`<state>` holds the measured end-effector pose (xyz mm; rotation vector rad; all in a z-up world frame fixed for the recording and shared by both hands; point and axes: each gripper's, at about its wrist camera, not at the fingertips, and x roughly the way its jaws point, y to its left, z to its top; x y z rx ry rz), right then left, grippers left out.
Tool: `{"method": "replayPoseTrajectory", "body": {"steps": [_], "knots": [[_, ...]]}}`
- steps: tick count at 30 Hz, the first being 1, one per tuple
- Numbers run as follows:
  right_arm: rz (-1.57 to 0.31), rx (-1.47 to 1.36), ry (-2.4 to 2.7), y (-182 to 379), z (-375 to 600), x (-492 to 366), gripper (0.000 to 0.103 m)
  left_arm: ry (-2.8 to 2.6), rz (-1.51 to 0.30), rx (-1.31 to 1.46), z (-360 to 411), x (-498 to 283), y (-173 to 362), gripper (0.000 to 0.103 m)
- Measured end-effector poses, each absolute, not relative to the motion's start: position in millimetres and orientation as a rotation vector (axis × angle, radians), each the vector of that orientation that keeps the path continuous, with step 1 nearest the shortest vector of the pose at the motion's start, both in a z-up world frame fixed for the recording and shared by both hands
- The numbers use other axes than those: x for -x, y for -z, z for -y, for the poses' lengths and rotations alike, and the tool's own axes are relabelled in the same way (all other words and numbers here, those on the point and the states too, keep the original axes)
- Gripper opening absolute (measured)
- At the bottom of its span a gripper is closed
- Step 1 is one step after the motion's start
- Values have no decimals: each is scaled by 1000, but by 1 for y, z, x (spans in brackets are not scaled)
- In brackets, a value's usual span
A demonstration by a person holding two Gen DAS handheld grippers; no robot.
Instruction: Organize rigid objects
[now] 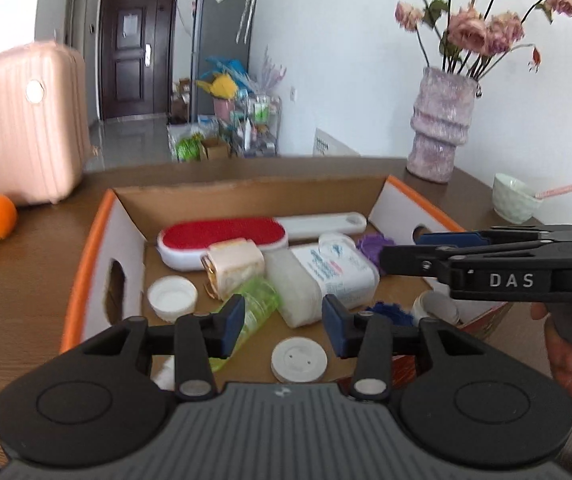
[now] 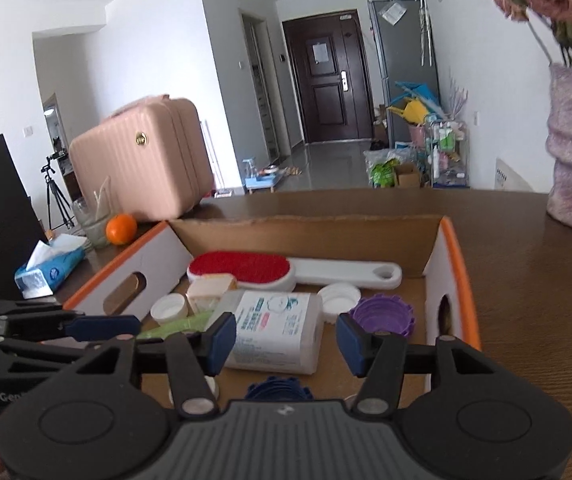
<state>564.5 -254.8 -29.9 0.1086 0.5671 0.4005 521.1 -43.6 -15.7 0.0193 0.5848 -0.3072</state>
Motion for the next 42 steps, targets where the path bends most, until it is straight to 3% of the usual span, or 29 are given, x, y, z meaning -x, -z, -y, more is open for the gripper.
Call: {"method": "replayPoseTrajectory", "body": {"steps": [5,7,12,15,17,19,42], "knots": [[-526,-75,-369,-2,259,-531,56,269,-526,-24,33,-485,-13,49],[-498,-56,-353,-18,258,-513,61,251,-475,-32,25,-461,-29,59],[-377,24,-295,-58,253,-448,69,159,-351,-44,4,-397,-63,72],[-321,6,-298,-73,253,-409,80,95,-246,-70,-4,-355,-75,90],[-269,2,-278,-78,253,-384,96,75,-187,-104,-5,-332,-78,94],[-201,4,-252,-79,252,-357,102,77,-158,-118,-5,-309,-80,99],[-133,-37,-249,-77,255,-197,103,83,-80,-52,-15,-156,-92,103]]}}
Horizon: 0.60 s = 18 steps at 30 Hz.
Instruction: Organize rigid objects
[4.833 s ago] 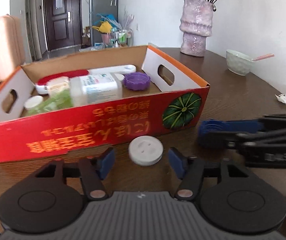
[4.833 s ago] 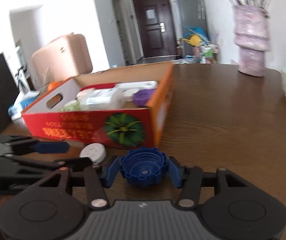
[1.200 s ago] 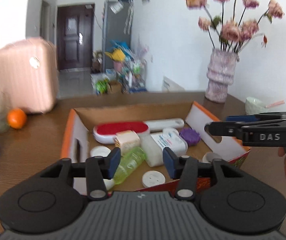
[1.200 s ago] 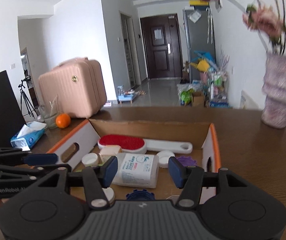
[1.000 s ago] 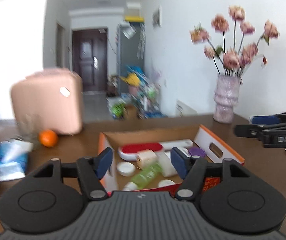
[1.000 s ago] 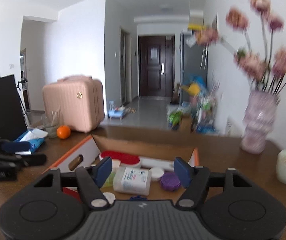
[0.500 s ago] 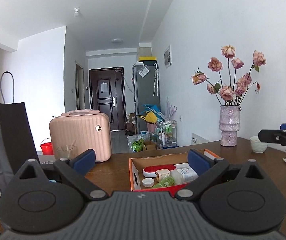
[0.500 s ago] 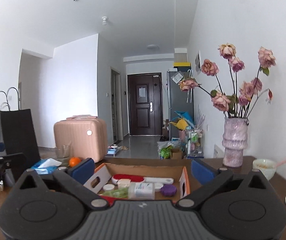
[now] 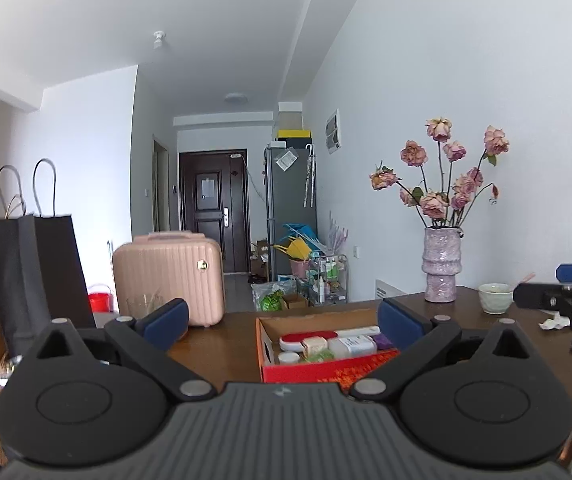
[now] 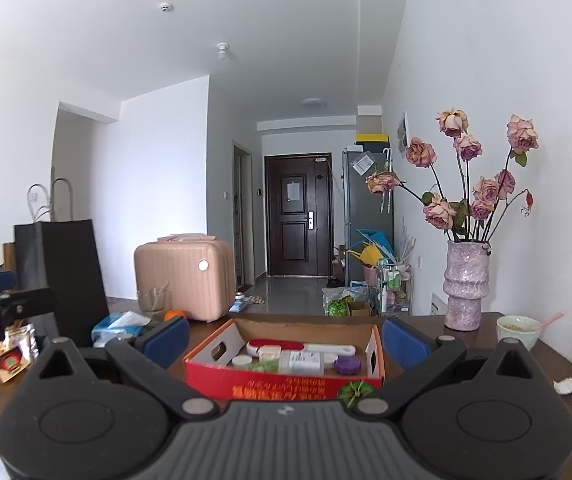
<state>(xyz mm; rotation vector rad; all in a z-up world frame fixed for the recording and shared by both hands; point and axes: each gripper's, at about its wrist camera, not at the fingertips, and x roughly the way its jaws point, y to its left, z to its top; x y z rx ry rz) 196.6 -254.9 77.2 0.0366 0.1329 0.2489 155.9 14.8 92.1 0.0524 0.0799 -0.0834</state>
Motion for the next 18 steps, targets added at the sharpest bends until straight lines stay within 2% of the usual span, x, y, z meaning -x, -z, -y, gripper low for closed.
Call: {"method": "replayPoseTrajectory", "body": {"steps": [8,14,18], "knots": [[-166,-1,-257,-59,255,-116,103,60,-94,-40,-20,-76,-63,103],[-114,-13,-204,-27,246,-41,103,-30,-104,-51,-24,-6,-28,103],[-133,21,-197,-7,237,-10,103,29,-131,-45,-20,5,-16,103]]}}
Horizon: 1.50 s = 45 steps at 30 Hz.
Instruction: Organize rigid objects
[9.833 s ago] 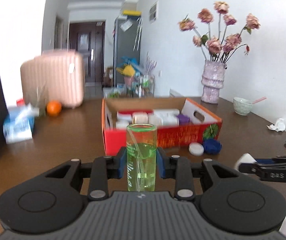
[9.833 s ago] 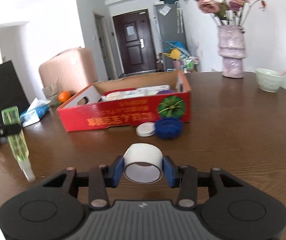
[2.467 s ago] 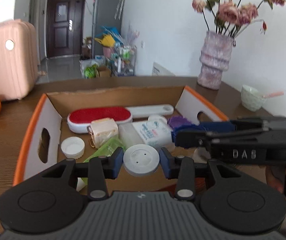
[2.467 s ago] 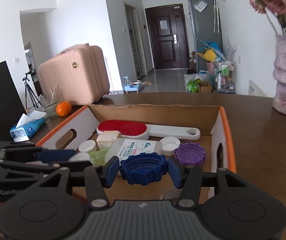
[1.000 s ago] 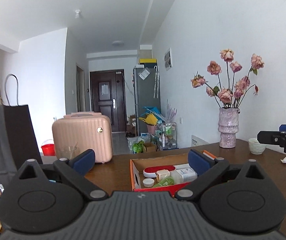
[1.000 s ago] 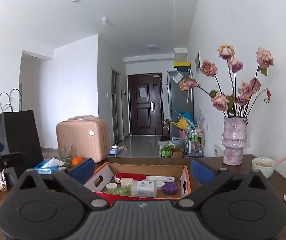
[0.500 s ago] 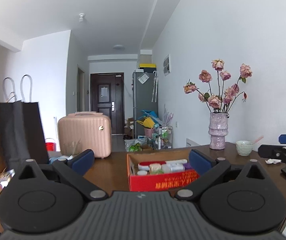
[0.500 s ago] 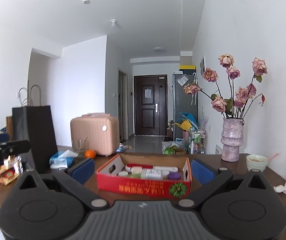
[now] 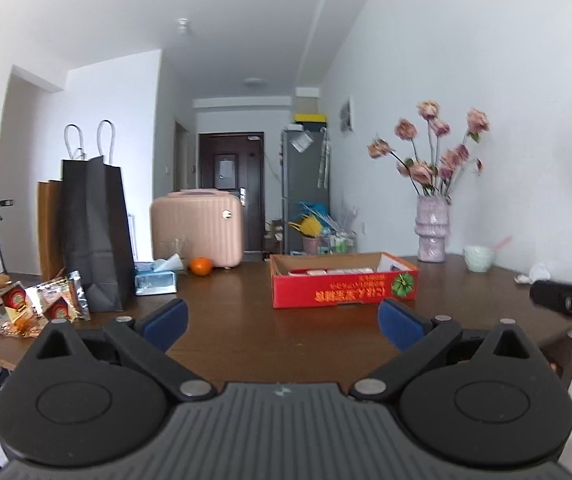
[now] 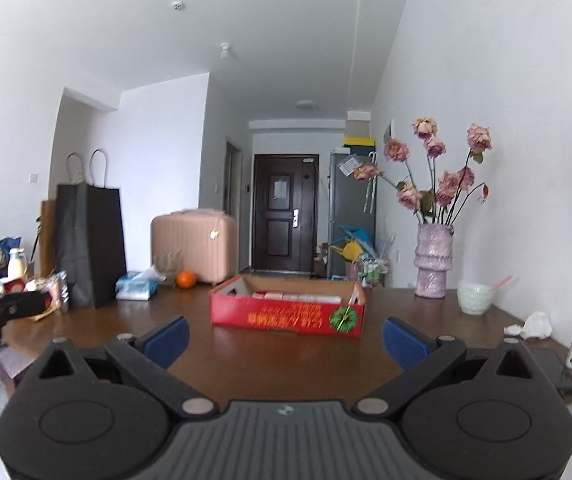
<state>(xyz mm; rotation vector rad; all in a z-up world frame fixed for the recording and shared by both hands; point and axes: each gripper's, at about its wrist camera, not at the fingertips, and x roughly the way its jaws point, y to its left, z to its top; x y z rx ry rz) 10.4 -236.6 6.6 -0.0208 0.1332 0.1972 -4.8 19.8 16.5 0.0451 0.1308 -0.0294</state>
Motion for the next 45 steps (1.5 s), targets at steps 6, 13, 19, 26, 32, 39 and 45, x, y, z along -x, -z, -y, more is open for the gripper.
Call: {"method": "replayPoseTrajectory", "body": {"steps": [6,13,19,26,32,39,45], "knots": [[-205,25,-218,3,227,-12,103,-5,-173,-14,-24,-5,-16,103],[-225,15,-228,5,226,-15,103,-7,-183,-7,-25,-6,-12,103],[-235,-6,-225,6,230,-17,103,0,-176,-20,-23,-4,-14,103],[-239,-15,-228,9,231,-18,103,6,-181,-33,-20,-6,-12,103],[-245,-15,-234,9,230,-18,103,6,-181,-34,-20,-5,-12,103],[-250,-26,-226,10,231,-20,103,8,-184,-35,-19,-6,-12,103],[-256,-35,-220,11,232,-20,103,8,-186,-37,-19,-6,-11,103]]}}
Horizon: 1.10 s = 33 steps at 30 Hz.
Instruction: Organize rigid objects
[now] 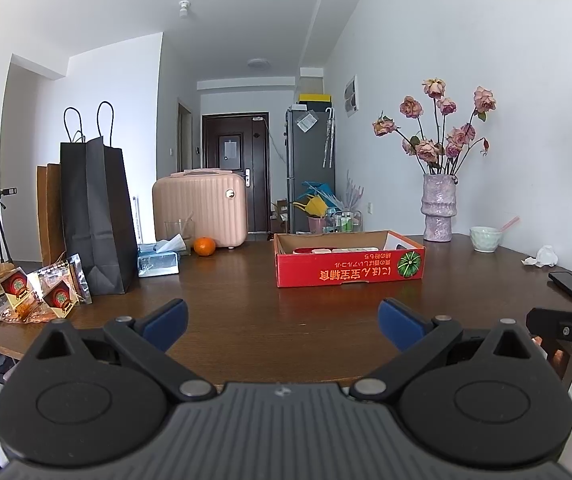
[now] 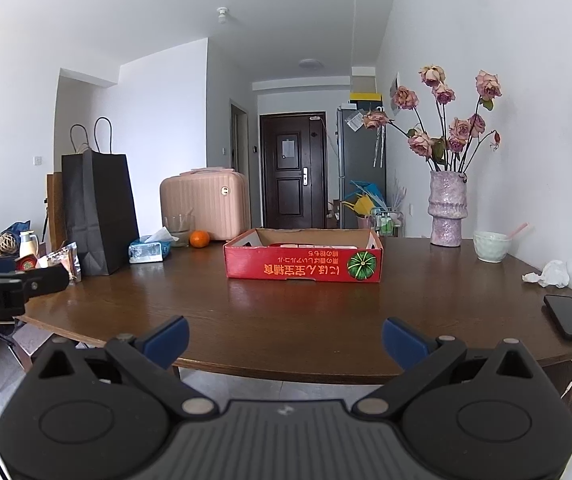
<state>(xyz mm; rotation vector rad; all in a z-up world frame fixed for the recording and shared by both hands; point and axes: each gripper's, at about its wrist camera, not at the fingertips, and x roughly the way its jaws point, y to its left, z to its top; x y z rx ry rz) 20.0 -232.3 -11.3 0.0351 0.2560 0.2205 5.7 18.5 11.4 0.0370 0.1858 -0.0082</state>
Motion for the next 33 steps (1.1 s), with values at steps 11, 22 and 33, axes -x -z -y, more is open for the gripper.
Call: {"method": "replayPoseTrajectory", "body": {"steps": [11,22,33], "knots": [[-250,-34,-216,9,234,-19,103,9,-184,-40,-19,-6,-11,103],[-255,-37,-213,10,235,-21,103,10,-184,-40,-19,-6,-11,103],[-256,-32,-217,11,234,-21,103,11,-184,-42,-19,-6,-11,103]]}}
